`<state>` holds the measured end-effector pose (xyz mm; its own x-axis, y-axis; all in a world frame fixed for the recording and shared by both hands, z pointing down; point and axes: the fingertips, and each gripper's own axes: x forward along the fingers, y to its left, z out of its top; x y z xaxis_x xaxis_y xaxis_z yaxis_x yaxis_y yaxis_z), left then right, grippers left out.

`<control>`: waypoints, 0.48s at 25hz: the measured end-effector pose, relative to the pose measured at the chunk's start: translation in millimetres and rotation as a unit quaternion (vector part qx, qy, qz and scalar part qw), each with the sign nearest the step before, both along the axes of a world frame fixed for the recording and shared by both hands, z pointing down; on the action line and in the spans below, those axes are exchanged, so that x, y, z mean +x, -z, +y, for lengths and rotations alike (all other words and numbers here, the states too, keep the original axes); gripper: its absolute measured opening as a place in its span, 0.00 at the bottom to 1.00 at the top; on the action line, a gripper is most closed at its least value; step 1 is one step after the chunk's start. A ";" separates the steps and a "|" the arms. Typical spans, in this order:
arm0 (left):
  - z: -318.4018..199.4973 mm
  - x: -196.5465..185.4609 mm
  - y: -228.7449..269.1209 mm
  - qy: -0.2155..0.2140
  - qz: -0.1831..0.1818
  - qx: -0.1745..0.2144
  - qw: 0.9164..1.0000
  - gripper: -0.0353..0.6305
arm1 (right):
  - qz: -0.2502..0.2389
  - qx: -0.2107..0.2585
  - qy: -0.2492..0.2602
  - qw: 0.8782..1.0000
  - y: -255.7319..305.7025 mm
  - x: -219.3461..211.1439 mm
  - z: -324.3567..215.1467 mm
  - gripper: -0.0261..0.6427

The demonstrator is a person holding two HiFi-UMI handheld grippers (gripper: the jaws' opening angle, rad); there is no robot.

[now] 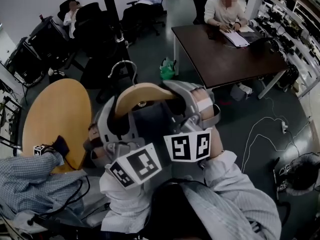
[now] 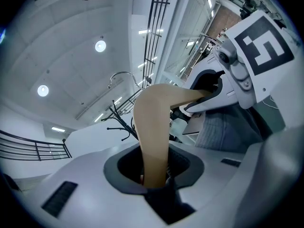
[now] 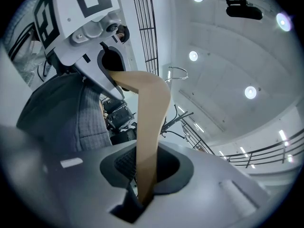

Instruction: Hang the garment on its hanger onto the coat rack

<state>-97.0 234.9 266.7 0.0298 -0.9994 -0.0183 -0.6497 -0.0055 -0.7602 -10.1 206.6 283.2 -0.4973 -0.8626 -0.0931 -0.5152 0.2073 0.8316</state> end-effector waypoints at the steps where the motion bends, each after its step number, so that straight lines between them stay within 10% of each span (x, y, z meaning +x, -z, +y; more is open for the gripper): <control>1: -14.6 -1.2 0.6 -0.002 0.000 0.003 1.000 0.20 | 0.000 0.003 -0.002 1.000 0.9 -1.1 -14.4 0.11; 12: -190.4 -25.6 11.2 -0.022 -0.003 0.027 0.999 0.20 | -0.003 0.024 -0.028 0.999 12.5 -23.9 -186.9 0.12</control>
